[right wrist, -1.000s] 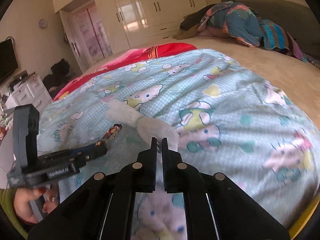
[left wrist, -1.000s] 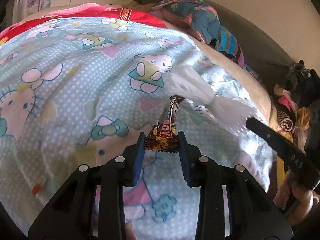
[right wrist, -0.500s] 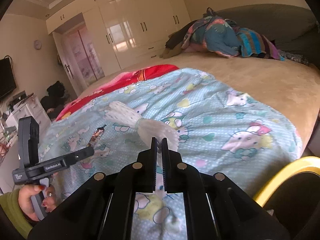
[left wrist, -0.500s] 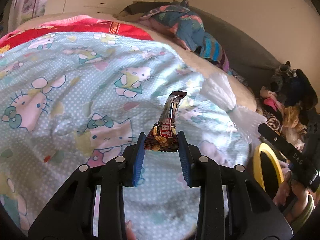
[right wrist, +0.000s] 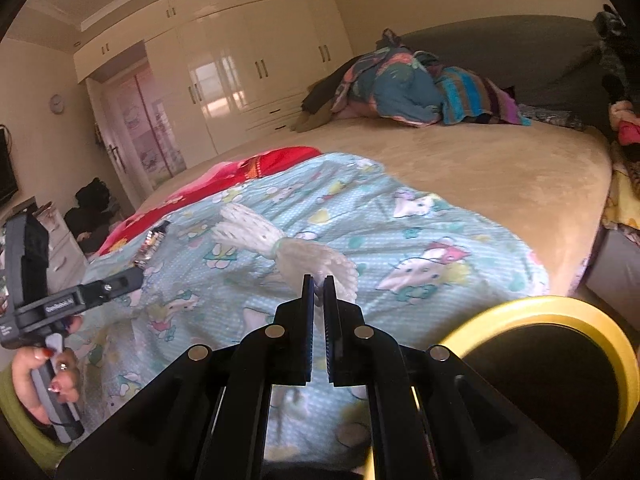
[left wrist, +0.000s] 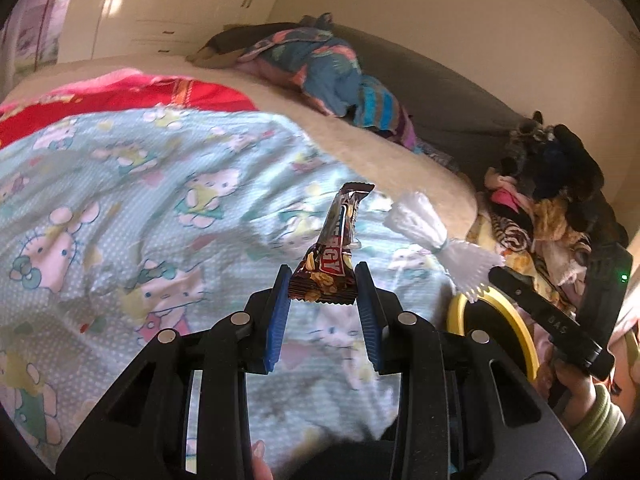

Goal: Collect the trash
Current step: 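Carry the candy bar and mesh bag over the yellow bin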

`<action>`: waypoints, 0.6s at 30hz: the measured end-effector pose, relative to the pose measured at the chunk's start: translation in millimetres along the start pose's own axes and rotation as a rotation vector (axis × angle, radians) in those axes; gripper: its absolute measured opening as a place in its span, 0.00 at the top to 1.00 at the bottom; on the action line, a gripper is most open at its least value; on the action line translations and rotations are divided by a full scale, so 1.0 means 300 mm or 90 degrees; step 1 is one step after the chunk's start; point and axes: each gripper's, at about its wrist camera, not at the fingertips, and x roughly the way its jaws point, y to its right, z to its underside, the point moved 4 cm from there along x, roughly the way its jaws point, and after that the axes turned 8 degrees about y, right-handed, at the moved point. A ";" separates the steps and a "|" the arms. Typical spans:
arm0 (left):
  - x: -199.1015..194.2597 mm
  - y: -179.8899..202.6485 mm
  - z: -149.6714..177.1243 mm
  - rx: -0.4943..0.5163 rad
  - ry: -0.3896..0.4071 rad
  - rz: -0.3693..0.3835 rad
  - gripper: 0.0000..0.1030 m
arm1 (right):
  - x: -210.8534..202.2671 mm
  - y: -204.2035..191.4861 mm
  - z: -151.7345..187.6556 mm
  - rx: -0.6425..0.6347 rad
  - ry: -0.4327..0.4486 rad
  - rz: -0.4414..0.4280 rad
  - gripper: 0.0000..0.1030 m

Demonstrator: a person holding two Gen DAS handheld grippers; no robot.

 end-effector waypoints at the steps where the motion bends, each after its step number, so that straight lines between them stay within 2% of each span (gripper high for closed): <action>1: -0.002 0.014 -0.002 0.005 0.001 0.004 0.75 | -0.014 0.010 0.000 0.002 0.002 0.005 0.95; 18: -0.023 0.253 0.014 0.075 -0.001 0.084 0.75 | -0.207 0.164 0.011 0.030 0.021 0.096 0.95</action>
